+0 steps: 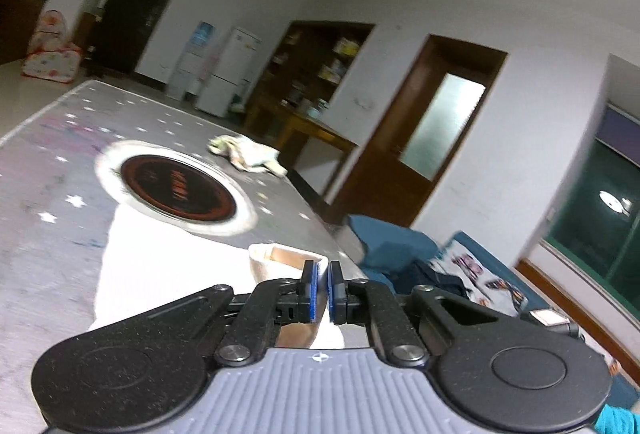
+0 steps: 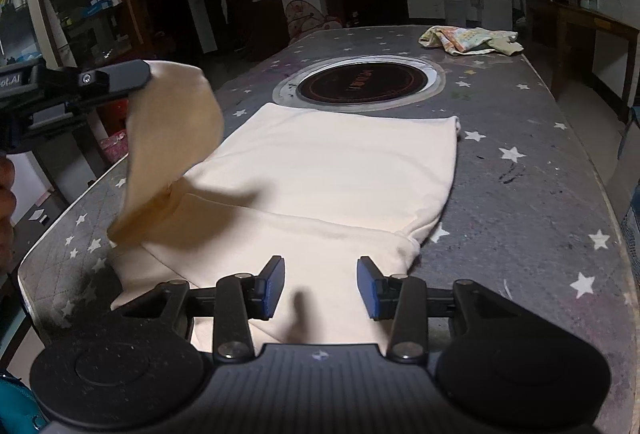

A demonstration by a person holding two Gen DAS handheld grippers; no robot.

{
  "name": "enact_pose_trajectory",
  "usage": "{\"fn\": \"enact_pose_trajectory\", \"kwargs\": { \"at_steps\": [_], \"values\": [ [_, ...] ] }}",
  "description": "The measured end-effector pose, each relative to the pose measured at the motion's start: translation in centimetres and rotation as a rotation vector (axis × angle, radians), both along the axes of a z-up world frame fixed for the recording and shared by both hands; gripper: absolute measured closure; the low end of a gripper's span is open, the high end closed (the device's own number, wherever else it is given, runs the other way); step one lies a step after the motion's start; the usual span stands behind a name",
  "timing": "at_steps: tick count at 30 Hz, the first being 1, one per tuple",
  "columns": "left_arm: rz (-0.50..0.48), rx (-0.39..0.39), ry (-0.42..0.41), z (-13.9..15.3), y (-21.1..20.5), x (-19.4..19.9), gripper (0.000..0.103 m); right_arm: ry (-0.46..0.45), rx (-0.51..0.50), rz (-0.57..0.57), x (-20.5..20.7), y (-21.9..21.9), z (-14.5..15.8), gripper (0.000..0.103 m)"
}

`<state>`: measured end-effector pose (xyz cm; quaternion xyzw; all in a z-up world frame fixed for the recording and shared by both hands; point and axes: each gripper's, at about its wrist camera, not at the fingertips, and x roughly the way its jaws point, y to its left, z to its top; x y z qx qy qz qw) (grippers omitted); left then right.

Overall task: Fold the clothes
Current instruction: 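Lift that side with the left tool, fold it over the center, release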

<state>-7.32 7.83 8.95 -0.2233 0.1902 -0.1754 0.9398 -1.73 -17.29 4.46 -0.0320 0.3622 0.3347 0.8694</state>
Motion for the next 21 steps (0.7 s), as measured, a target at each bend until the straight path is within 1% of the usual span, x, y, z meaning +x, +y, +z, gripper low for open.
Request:
{"fn": "enact_pose_trajectory", "kwargs": {
  "at_steps": [4, 7, 9, 10, 11, 12, 15, 20, 21],
  "values": [
    [-0.071, 0.015, 0.051, -1.3, -1.5, 0.7, 0.096, 0.001, 0.002, -0.011, 0.0, -0.3, 0.0, 0.063],
    [-0.117, 0.044, 0.088, -2.4, -2.5, 1.0, 0.090, -0.001, 0.002, -0.019, 0.0, -0.5, 0.0, 0.062],
    [-0.137, 0.055, 0.108, -3.0, -2.7, 1.0, 0.088, -0.002, 0.000, -0.026, 0.0, -0.6, 0.1, 0.061],
    [-0.144, 0.061, 0.118, -3.2, -2.7, 0.9, 0.081, -0.002, -0.001, -0.031, 0.1, -0.7, 0.1, 0.061],
    [-0.144, 0.069, 0.121, -3.3, -2.5, 0.7, 0.073, -0.003, -0.002, -0.035, 0.1, -0.8, 0.1, 0.059],
    [-0.143, 0.077, 0.124, -3.4, -2.3, 0.5, 0.071, -0.004, -0.001, -0.038, 0.1, -0.9, 0.2, 0.057],
    [-0.116, 0.115, 0.126, -3.8, -1.1, -0.2, 0.070, -0.008, 0.001, -0.047, 0.3, -1.0, 0.5, 0.057],
    [-0.029, 0.188, 0.159, -4.7, 1.3, -1.5, 0.070, -0.006, 0.002, -0.016, 0.4, -0.1, 0.5, 0.057],
    [-0.015, 0.192, 0.175, -5.0, 1.8, -1.7, 0.070, -0.005, 0.001, -0.006, 0.4, 0.2, 0.4, 0.057]
  ]
}}
